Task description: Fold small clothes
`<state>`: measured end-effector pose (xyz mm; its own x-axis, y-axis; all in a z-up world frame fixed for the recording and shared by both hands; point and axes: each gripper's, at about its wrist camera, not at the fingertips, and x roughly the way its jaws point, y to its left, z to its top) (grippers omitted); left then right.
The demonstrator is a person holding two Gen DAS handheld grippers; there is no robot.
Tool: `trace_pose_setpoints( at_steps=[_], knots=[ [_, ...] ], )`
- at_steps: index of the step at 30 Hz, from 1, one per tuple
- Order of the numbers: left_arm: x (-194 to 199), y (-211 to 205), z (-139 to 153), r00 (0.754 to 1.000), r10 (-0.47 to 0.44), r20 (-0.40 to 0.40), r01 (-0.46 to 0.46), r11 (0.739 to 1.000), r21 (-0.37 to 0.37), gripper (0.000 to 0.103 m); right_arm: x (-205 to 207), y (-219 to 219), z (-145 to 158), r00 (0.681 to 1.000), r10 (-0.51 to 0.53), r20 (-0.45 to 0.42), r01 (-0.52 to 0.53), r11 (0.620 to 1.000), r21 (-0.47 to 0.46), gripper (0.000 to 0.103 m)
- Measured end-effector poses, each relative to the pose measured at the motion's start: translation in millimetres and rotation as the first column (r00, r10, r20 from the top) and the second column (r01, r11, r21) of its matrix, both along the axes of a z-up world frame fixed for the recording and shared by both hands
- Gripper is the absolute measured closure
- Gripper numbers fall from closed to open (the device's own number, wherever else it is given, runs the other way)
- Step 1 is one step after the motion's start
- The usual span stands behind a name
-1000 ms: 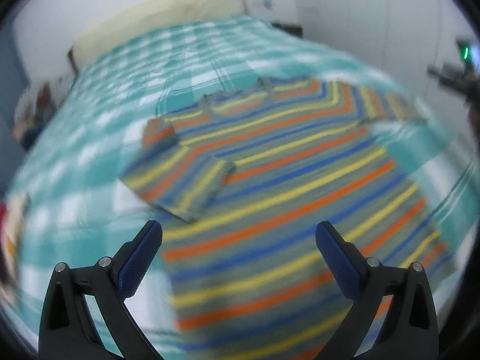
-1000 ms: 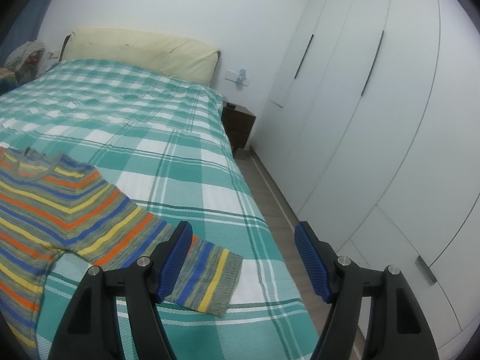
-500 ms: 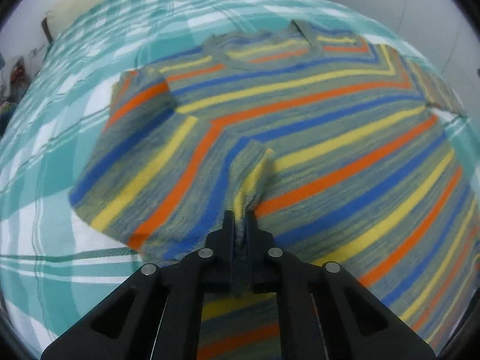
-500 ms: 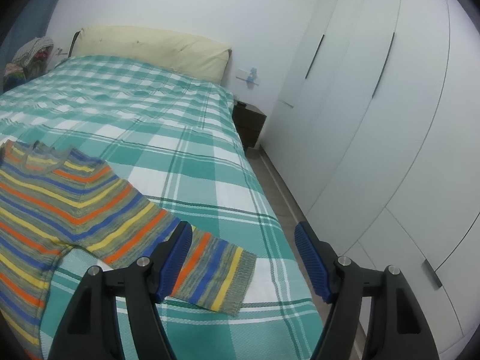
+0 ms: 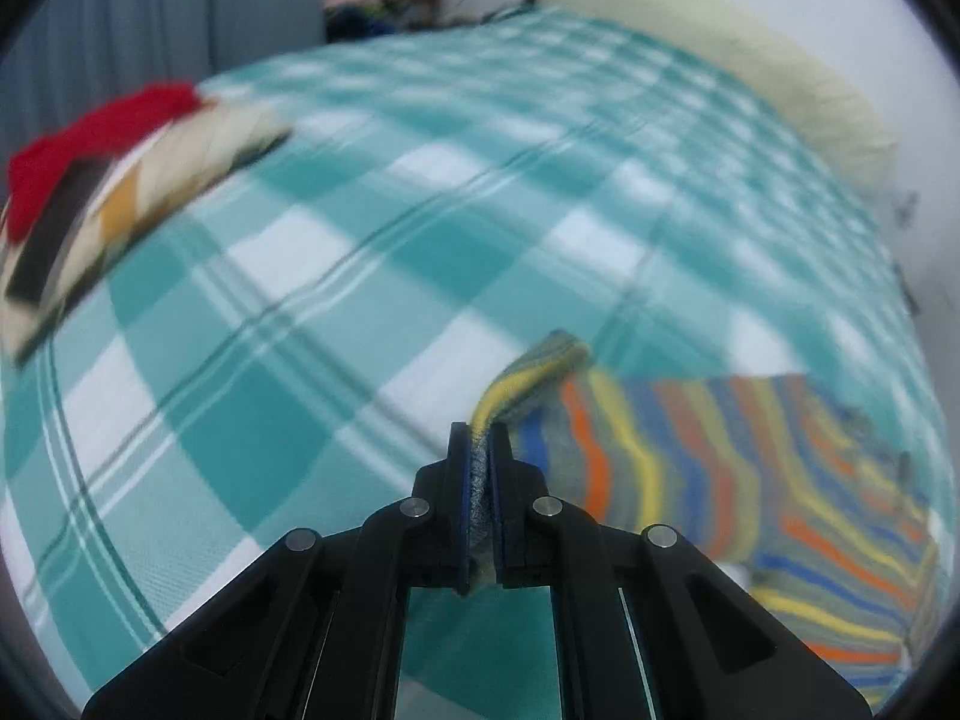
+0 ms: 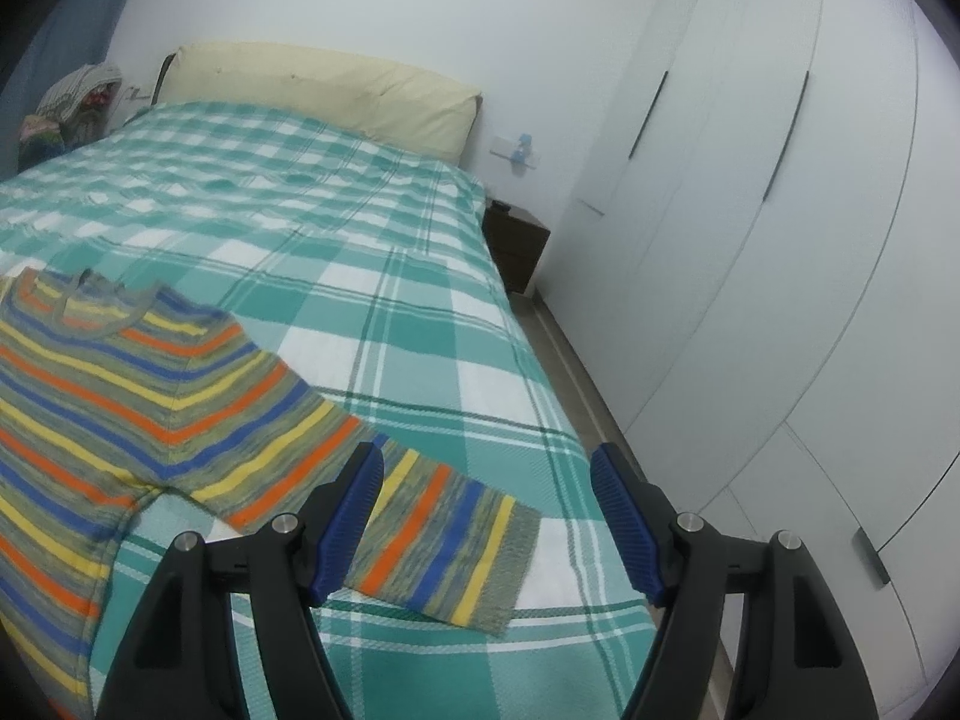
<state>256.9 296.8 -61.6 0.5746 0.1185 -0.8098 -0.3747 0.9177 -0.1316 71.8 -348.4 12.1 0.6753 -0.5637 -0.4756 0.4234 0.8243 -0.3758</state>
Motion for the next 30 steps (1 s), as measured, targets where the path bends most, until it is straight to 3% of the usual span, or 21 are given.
trace_pose_setpoints(
  at_steps=[10, 15, 17, 20, 22, 25, 30],
  knots=[
    [15.4, -0.5, -35.3, 0.991, 0.036, -0.128, -0.02, 0.991, 0.129, 0.1, 7.4, 7.2, -8.6, 1.0, 0.011, -0.028, -0.011, 1.0, -0.014, 0.032],
    [12.5, -5.2, -34.9, 0.991, 0.025, -0.132, -0.003, 0.986, 0.167, 0.099, 5.2, 2.3, -9.2, 1.0, 0.0, -0.024, 0.0, 1.0, 0.005, 0.032],
    [9.4, -8.1, -31.6, 0.992, -0.004, -0.123, 0.027, 0.983, 0.183, 0.09, 3.3, -1.5, -8.2, 1.0, -0.009, -0.019, 0.01, 1.0, 0.017, 0.032],
    [0.0, -18.2, -19.5, 0.994, -0.023, -0.103, 0.051, 0.961, 0.273, 0.055, 0.9, -5.7, -6.5, 1.0, -0.022, -0.012, 0.022, 0.999, 0.028, 0.032],
    [-8.8, -24.9, -3.3, 0.998, -0.045, -0.037, 0.054, 0.949, 0.312, 0.035, 0.4, -6.5, -5.6, 1.0, -0.026, -0.008, 0.026, 0.999, 0.029, 0.03],
    [-23.7, -33.7, 23.1, 0.996, -0.053, 0.071, 0.025, 0.938, 0.345, 0.027, 1.8, -5.1, -5.6, 1.0, -0.019, -0.005, 0.019, 0.999, 0.03, 0.025],
    [-39.9, -46.3, 53.3, 0.978, -0.063, 0.197, -0.013, 0.933, 0.361, 0.023, 5.5, 2.0, -5.3, 1.0, -0.007, -0.004, 0.008, 1.0, 0.015, 0.025]
  ],
)
